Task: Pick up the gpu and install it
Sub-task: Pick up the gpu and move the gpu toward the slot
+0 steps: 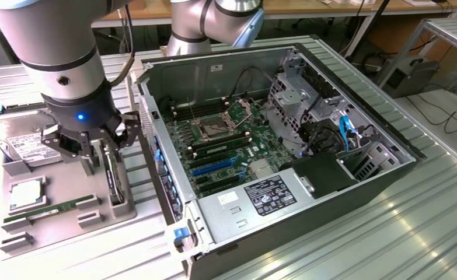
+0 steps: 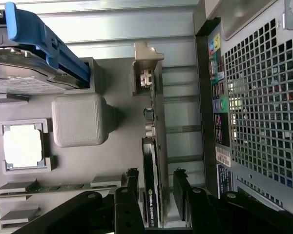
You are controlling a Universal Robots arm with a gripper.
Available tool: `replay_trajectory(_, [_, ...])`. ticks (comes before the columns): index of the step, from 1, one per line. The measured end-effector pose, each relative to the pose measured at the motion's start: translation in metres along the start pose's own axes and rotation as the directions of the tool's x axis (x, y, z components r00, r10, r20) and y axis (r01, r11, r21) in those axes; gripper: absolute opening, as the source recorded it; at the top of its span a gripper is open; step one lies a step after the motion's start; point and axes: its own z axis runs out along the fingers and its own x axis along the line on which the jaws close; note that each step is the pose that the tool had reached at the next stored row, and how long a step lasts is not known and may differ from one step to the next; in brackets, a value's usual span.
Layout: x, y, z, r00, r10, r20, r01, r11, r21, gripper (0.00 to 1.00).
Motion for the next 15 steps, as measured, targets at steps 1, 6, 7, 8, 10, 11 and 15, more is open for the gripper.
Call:
replay_trajectory(1, [0.001,-0.0002,0.0022,1.0,0.0,0.0023,0.0,1.0,-0.0002,0.42])
replay_trajectory(6, [0.005,-0.0004,0.0103,1.0,0.0,0.0078,0.0,1.0,-0.0005,0.42])
replay_trajectory(7, [0.005,-0.0003,0.0117,1.0,0.0,0.0084,0.0,1.0,-0.0006,0.42])
replay_trajectory(8, [0.006,-0.0002,0.013,1.0,0.0,0.0091,0.0,1.0,-0.0007,0.42])
replay_trajectory(10, [0.006,-0.0001,0.0169,0.9999,0.0,0.0101,0.0,1.0,-0.0008,0.42])
replay_trajectory(11, [0.006,0.0,0.0185,0.9999,0.0,0.0105,0.0,1.0,-0.0008,0.42])
replay_trajectory(15, [0.006,0.0002,0.0233,0.9999,0.0,0.0109,0.0,1.0,-0.0008,0.42])
